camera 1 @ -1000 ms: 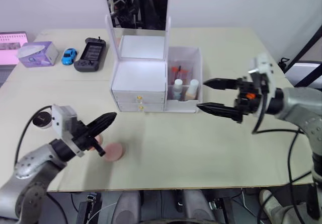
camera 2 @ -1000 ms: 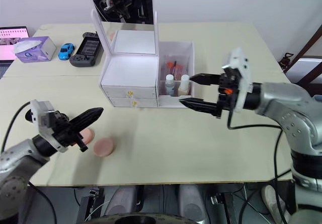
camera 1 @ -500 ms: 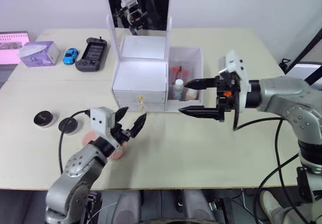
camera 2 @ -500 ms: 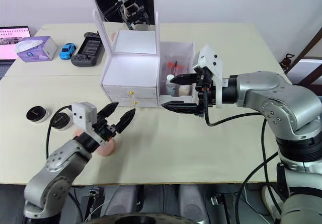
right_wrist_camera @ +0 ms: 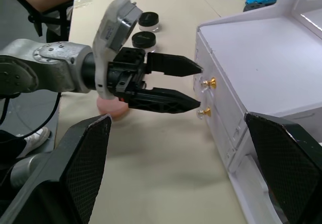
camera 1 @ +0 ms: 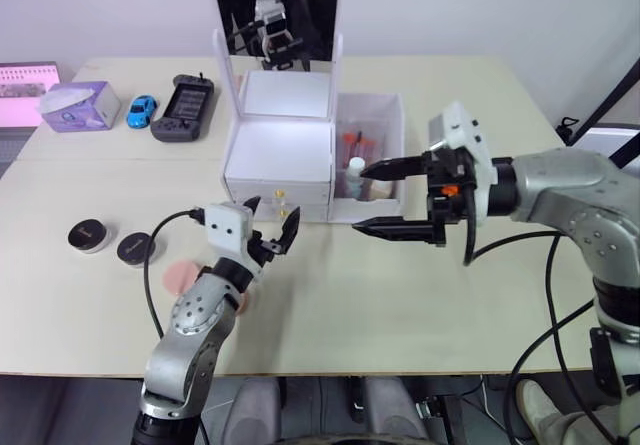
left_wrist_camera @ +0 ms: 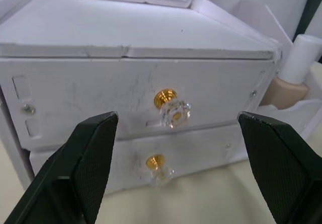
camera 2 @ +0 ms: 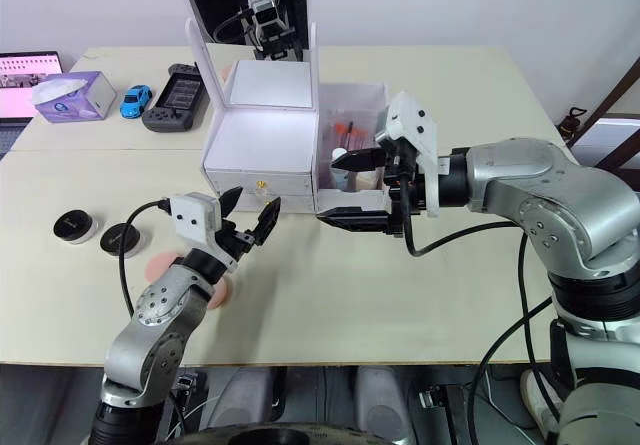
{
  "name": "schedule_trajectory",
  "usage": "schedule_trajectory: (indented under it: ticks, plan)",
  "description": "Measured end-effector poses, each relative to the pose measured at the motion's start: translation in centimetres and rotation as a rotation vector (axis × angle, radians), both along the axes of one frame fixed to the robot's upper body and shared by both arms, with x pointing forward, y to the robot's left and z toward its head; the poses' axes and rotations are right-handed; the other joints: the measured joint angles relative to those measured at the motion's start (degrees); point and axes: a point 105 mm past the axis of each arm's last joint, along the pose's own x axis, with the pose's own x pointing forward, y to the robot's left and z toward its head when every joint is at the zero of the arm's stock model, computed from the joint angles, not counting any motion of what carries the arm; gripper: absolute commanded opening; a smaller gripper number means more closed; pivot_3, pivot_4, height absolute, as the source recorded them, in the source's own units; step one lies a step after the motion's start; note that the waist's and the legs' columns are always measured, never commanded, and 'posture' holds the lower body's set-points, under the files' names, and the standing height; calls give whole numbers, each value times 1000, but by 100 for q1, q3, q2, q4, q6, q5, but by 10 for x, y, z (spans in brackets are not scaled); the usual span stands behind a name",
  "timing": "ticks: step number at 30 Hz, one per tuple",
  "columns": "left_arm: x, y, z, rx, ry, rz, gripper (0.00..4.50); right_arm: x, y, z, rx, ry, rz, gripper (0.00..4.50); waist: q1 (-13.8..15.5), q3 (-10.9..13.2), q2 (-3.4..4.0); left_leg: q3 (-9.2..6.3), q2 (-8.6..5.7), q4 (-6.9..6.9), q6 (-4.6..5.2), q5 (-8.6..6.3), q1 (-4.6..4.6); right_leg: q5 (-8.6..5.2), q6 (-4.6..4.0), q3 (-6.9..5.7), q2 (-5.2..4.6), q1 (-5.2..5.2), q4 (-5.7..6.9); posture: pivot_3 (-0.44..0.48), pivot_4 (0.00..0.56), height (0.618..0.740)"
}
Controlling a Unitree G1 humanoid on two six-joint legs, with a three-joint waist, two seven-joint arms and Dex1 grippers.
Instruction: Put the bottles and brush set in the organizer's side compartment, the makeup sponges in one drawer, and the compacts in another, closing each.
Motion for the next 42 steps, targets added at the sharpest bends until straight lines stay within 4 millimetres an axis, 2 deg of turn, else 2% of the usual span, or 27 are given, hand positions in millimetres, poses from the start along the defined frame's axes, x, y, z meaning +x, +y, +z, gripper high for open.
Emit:
schedule_trajectory:
  ticks: [2, 4, 6, 10, 11, 20, 32, 42]
  plan:
    - [2, -1, -1, 1, -3, 2, 3992, 0, 0, 0, -2, 0, 1, 4500, 14, 0, 0, 0, 0, 1, 0, 0, 0, 1, 1, 0, 0, 0, 1, 0, 150, 740]
    - [2, -2, -1, 6, -7, -5, 3457, 0, 0, 0, -3, -1, 0, 4500, 32, 0, 0, 0, 0, 4, 0, 0, 0, 2, 1, 0, 0, 0, 1, 0, 150, 740]
    - [2, -4, 0, 6, -13, -17, 2670, 0, 0, 0, -4, -3, 2, 4500, 65, 0, 0, 1, 0, 6, 0, 0, 0, 2, 2, 0, 0, 0, 1, 0, 150, 740]
    - [2, -5, 1, 3, -22, -29, 451, -2, 1, 0, -7, -11, 5, 4500, 95, 0, 0, 1, 0, 3, 0, 0, 0, 3, 1, 0, 0, 0, 1, 0, 150, 740]
    - [2, -7, 3, 3, -31, -37, 249, -1, 1, 0, -7, -12, 4, 4500, 105, 0, 0, 0, 0, 3, 0, 0, 0, 3, 1, 0, 0, 0, 1, 0, 150, 740]
    - [0, -7, 3, 24, -39, -60, 252, 1, 1, 2, -8, -42, -2, 4500, 103, 0, 0, 1, 0, 1, 0, 0, -2, 3, 1, 0, 0, 0, -4, 0, 150, 740]
    - [-42, 2, 4, 88, 12, -134, 128, 3, 12, -3, 34, -44, 32, 4500, 65, -1, 2, 3, 2, 0, 5, -3, 1, -8, 19, 0, 0, -4, -4, 0, 150, 740]
    - [-57, 20, 10, 99, 77, -82, 37, 8, 16, -8, 54, -30, 46, 4500, 85, -1, 2, 1, 2, 0, 5, -3, 1, -7, 17, 0, 0, -4, 0, 0, 150, 740]
